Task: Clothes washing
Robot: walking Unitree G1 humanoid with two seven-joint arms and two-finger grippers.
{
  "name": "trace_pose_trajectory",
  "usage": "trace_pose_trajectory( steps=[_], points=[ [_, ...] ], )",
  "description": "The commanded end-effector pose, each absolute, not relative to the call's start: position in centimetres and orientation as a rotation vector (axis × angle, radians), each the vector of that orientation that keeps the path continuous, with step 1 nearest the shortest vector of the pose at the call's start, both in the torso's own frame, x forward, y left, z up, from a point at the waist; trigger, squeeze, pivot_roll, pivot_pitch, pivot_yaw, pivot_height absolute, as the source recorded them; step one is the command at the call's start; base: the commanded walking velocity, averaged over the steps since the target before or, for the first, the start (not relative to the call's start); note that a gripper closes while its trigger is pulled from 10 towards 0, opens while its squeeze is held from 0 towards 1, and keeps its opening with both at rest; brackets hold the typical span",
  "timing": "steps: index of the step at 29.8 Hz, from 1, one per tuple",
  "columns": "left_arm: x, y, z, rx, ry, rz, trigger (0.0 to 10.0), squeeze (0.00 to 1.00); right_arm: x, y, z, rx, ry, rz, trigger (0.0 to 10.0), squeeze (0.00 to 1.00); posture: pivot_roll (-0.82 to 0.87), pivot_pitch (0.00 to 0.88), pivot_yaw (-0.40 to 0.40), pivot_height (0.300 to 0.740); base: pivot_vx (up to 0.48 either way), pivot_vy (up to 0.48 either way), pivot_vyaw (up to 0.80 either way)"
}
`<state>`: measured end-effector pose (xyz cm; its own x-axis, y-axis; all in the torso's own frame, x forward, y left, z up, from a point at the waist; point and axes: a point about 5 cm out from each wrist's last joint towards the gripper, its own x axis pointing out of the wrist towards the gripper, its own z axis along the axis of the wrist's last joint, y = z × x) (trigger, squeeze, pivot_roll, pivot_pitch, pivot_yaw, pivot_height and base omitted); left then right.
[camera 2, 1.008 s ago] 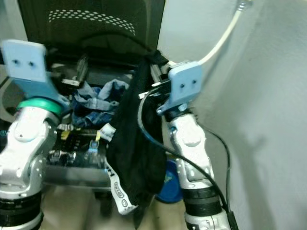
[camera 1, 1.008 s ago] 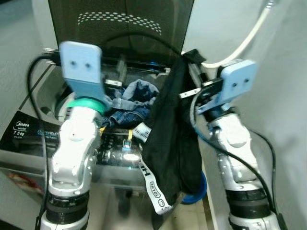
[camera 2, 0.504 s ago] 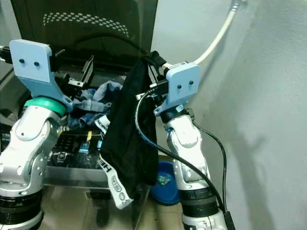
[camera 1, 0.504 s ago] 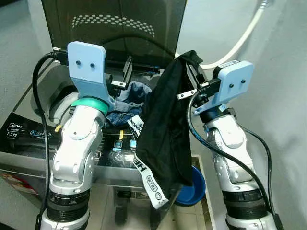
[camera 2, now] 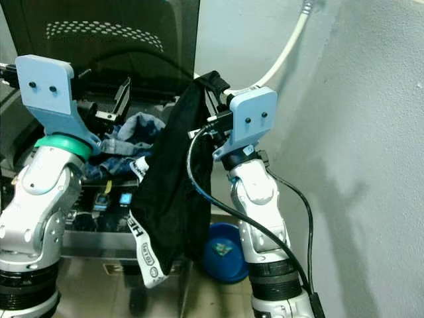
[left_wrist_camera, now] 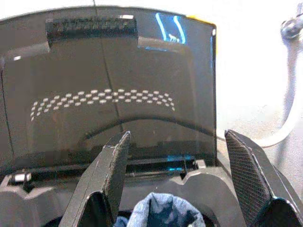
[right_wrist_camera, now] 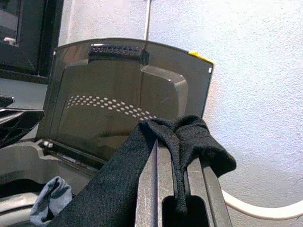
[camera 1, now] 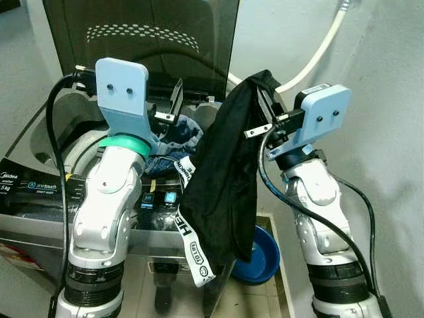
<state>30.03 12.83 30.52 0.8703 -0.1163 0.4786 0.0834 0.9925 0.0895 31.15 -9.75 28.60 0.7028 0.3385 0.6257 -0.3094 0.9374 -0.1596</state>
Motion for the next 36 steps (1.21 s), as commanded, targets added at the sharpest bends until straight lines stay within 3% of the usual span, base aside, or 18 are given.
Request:
trace_pose_trajectory(
  steps=[1, 6, 13, 36],
  points=[
    [30.16, 12.79, 30.46, 0.077, -0.503, -0.098, 10.0, 0.0, 31.21, -10.04, 28.27, -0.042, -0.696, 0.352, 10.0, 0.0, 0.13, 0.02, -0.01, 0.735, 0.0, -0.48, 0.0],
    [30.16, 12.74, 30.43, 0.076, -0.502, -0.101, 10.0, 0.0, 31.24, -10.04, 28.27, -0.044, -0.696, 0.353, 10.0, 0.0, 0.13, 0.017, -0.009, 0.735, 0.0, -0.406, 0.0],
    [30.12, 12.59, 30.35, 0.065, -0.494, -0.114, 10.0, 0.0, 31.23, -10.03, 28.24, -0.045, -0.696, 0.353, 10.0, 0.0, 0.13, 0.017, -0.008, 0.735, 0.0, 0.0, 0.0],
    [30.17, 12.73, 30.35, 0.052, -0.496, -0.103, 10.0, 0.0, 31.27, -10.17, 28.13, -0.045, -0.694, 0.345, 10.0, 0.0, 0.13, 0.024, -0.006, 0.735, 0.0, 0.48, 0.0]
  ],
)
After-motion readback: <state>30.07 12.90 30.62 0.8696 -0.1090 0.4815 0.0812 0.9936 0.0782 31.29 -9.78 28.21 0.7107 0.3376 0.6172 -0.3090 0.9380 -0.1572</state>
